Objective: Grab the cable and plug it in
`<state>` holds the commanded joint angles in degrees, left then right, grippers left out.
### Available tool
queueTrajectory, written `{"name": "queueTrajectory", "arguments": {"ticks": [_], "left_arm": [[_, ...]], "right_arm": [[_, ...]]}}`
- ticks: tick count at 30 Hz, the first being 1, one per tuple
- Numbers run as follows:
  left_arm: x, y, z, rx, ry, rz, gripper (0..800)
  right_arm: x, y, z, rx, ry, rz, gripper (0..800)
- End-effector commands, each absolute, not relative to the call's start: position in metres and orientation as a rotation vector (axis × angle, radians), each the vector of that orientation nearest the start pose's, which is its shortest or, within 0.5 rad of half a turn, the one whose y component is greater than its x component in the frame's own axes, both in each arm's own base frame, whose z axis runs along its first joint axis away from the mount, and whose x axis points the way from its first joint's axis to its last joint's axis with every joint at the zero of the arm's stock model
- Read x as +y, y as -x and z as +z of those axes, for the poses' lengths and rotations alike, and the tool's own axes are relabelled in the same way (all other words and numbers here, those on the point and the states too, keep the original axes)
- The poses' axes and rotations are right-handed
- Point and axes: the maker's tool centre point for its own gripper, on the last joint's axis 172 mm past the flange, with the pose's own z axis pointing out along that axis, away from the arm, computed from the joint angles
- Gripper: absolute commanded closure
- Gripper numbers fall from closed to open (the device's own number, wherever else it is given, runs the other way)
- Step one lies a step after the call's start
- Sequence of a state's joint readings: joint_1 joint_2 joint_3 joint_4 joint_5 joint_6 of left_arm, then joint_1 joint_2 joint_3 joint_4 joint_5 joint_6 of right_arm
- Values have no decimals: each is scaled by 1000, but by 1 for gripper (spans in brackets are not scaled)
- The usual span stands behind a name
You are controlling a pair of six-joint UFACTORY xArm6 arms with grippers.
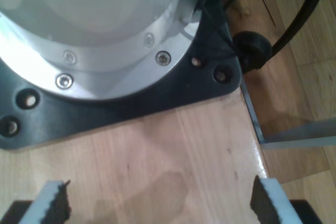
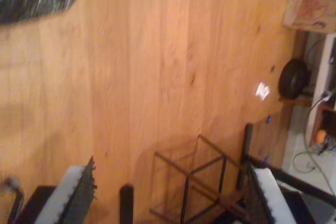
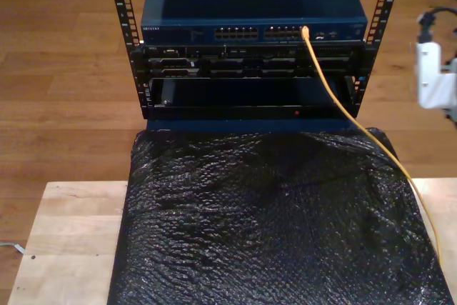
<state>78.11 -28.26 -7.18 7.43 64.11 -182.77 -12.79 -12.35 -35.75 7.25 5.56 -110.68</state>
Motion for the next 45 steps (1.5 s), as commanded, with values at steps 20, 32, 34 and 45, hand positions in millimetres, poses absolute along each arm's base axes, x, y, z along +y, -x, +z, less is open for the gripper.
{"name": "queueTrajectory", "arguments": {"ticks": [20,32,34,45], "left_arm": [[116,3,37,2817,2198,-413,0],[116,3,37,2817,2198,-413,0],[116,3,37,2817,2198,-413,0],[116,3,37,2817,2198,-413,0]], "right_arm": [[-203,-366,192,2153,-1856,151,2],[-227,-225,163,2309,-1918,60,2],[-230,-209,162,2320,-1916,54,2],[-231,-128,158,2398,-1970,77,2]]}}
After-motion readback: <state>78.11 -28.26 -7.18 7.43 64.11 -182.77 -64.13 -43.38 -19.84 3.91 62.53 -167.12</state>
